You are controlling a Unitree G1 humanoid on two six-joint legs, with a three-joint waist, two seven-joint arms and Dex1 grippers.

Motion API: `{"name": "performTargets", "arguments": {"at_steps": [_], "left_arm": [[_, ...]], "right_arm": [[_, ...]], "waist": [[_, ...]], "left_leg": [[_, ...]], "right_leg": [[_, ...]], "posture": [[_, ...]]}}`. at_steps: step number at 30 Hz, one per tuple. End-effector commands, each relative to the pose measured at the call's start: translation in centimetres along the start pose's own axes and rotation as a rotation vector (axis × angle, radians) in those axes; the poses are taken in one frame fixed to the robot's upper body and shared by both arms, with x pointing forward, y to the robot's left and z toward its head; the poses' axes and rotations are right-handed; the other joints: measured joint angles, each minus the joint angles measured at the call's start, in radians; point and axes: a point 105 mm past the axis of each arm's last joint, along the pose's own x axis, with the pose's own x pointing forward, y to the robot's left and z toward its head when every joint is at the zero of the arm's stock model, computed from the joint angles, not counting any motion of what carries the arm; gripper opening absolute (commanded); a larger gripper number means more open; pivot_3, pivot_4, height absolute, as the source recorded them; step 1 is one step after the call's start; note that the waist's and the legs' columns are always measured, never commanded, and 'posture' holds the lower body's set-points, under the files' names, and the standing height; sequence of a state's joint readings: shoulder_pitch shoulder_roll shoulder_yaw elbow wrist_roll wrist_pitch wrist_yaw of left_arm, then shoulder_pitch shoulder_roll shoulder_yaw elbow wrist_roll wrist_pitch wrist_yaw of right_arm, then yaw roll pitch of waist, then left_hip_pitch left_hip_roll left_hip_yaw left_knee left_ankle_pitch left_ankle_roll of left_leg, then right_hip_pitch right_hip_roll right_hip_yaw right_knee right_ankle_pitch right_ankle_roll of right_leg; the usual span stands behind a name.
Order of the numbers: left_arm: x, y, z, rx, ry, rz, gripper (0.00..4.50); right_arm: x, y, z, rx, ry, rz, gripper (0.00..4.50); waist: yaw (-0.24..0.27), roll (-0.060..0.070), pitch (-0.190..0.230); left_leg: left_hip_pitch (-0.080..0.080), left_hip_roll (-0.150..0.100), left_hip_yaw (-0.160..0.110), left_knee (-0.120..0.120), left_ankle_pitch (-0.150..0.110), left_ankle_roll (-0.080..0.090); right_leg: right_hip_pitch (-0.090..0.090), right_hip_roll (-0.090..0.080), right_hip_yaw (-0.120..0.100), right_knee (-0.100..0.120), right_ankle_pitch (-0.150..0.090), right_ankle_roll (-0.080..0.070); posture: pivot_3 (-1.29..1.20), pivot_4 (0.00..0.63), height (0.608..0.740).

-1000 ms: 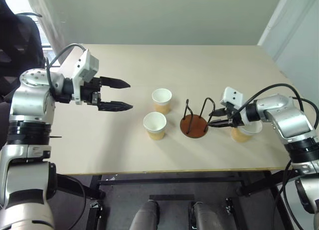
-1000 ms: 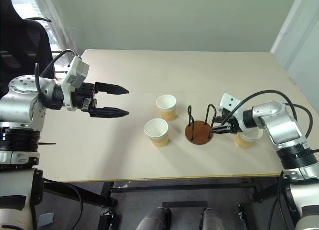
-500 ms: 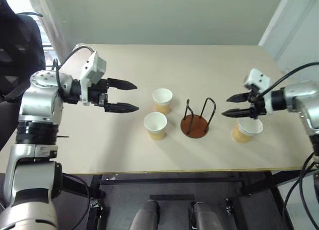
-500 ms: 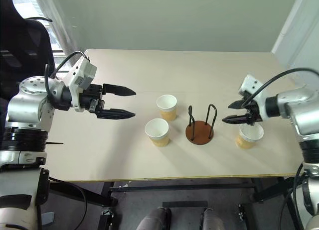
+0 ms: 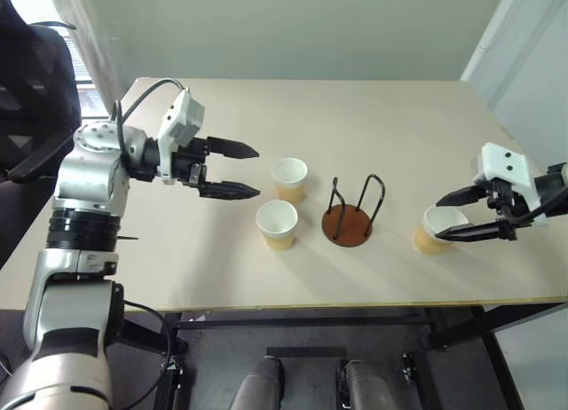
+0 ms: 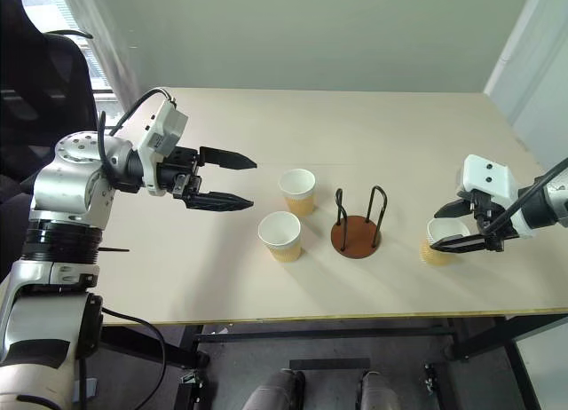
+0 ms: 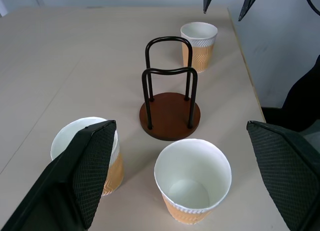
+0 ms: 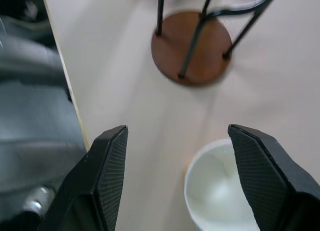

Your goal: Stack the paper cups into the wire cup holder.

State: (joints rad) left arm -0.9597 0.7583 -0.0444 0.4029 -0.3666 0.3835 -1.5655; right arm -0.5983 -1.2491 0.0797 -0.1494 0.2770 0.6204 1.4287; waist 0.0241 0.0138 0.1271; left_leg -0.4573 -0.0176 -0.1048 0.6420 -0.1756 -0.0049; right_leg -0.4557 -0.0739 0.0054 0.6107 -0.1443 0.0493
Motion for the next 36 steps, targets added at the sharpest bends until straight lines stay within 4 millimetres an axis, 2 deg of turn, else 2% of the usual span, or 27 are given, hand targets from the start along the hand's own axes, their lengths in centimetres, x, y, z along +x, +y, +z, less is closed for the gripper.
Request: {"name": "performTargets", "arguments": {"at_steps": [1, 9, 19, 22, 29, 36], "left_arm": [[-0.1, 0.0, 1.4, 0.056, -0.017, -0.021, 4.50], [-0.4, 0.0, 1.4, 0.056, -0.012, -0.014, 4.50], [-0.8, 0.0, 1.6, 0.060, -0.004, 0.002, 4.50], [-0.9, 0.0, 1.5, 0.059, -0.001, 0.002, 4.50], [-0.9, -0.4, 1.5, 0.059, -0.005, -0.026, 4.50], [-0.6, -1.0, 1.2, 0.050, 0.007, -0.067, 4.50]], "right_arm": [[0.0, -0.5, -1.2, -0.077, 0.088, -0.041, 3.20], [1.5, -0.6, -2.9, -0.123, 0.143, -0.019, 3.20], [3.3, -0.5, -3.7, -0.157, 0.170, 0.022, 3.20], [3.5, -0.4, -3.9, -0.159, 0.177, 0.029, 2.59], [3.5, -0.5, -4.3, -0.157, 0.191, 0.037, 0.11], [3.3, -0.5, -4.1, -0.157, 0.180, 0.043, 0.05]], "waist": [[-0.001, 0.000, 0.000], [-0.002, 0.000, 0.000], [-0.001, 0.000, 0.000], [0.000, 0.000, 0.000], [0.000, 0.000, 0.000], [-0.001, 0.000, 0.000]], "left_leg": [[0.001, 0.000, 0.000, 0.001, 0.000, 0.001], [0.001, -0.001, 0.001, 0.005, -0.002, 0.004], [0.001, -0.001, 0.001, 0.005, -0.003, 0.005], [0.001, -0.001, 0.001, 0.005, -0.003, 0.005], [0.001, -0.001, 0.001, 0.005, -0.003, 0.005], [0.001, -0.001, 0.001, 0.005, -0.003, 0.004]], "right_leg": [[0.001, 0.000, 0.000, 0.000, 0.000, 0.001], [0.003, 0.000, 0.002, 0.000, 0.000, 0.004], [0.003, 0.000, 0.002, -0.001, 0.000, 0.005], [0.003, 0.000, 0.002, -0.001, 0.000, 0.005], [0.003, 0.000, 0.002, -0.001, 0.000, 0.005], [0.003, 0.000, 0.002, 0.000, 0.000, 0.004]], "posture": [[0.00, 0.150, 0.740], [0.00, 0.150, 0.740], [0.00, 0.150, 0.740], [0.00, 0.150, 0.740], [0.00, 0.150, 0.740], [0.00, 0.150, 0.740]]}}
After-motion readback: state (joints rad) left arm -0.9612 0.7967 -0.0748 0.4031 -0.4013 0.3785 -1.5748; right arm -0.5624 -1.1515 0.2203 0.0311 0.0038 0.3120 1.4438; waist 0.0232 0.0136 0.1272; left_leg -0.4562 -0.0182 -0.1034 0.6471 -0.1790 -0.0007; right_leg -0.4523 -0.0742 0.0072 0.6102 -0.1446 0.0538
